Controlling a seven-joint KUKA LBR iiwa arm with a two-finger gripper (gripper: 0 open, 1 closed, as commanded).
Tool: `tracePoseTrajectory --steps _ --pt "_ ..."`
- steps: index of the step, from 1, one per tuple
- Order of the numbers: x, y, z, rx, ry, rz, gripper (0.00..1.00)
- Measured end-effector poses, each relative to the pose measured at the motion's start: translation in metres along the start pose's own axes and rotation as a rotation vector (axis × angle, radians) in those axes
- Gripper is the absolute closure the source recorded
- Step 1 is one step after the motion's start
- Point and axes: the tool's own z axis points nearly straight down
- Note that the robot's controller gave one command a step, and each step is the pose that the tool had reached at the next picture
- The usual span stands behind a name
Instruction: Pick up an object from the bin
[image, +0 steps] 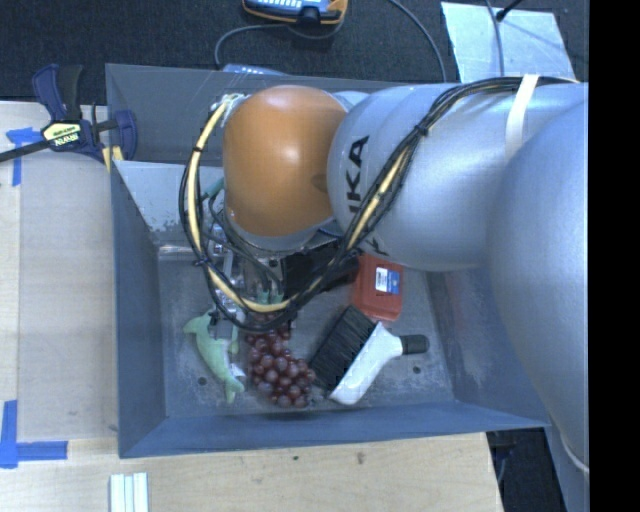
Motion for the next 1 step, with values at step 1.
tracePoseTrajectory --steps 1 --pt "-0.0020 -0.0009 -0.0049 -0.002 -0.008 0.003 0.00"
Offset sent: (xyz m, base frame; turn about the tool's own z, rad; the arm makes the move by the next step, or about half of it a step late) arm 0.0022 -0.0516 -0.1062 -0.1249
